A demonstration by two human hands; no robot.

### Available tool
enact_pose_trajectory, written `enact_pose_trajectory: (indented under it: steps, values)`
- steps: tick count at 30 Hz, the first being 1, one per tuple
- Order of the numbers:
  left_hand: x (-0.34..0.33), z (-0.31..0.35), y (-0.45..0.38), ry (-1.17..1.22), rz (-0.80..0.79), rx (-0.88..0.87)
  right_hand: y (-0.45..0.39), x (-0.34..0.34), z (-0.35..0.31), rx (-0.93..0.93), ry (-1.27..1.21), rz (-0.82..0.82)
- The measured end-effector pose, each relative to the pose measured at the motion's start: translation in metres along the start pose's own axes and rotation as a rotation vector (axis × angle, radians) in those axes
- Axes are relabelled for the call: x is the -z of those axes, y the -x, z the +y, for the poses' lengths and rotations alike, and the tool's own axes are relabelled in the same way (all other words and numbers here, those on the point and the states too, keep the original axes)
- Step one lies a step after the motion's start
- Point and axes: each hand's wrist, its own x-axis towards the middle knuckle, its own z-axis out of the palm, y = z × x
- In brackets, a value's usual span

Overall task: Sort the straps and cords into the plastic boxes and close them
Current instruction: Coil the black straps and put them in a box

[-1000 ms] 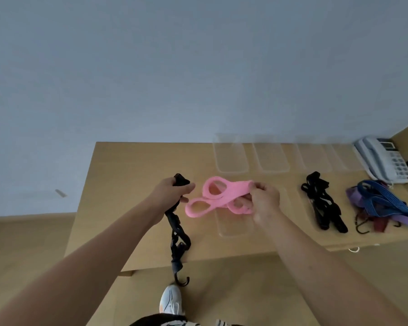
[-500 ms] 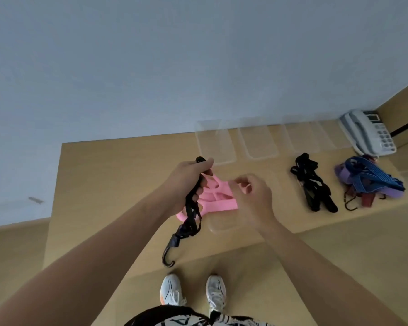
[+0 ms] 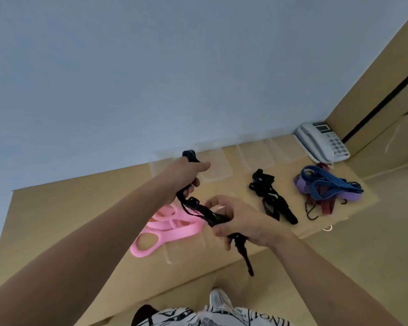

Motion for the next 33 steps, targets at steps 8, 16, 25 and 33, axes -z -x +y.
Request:
enact_pose_trajectory:
  steps: [8,16,25,33]
  values:
    - [-0.12,0.018,-0.031,-0.577,-0.268,0.1,0.032,0.105,0.024,0.057,0.953,0.362]
    - [-0.17,0.022,-0.064,-0.2,0.045,-0.09,0.054,0.172,0.059,-0.002,0.608,0.607]
    - [-0.186,-0.032,-0.065,-0.167,0.286,0.045,0.015,0.19,0.08,-0.302,0.921,0.515]
    - [-0.172,-0.063,-0.029,-0.237,0.513,0.056,0.018,0.156,0.08,-0.034,1.242,0.639]
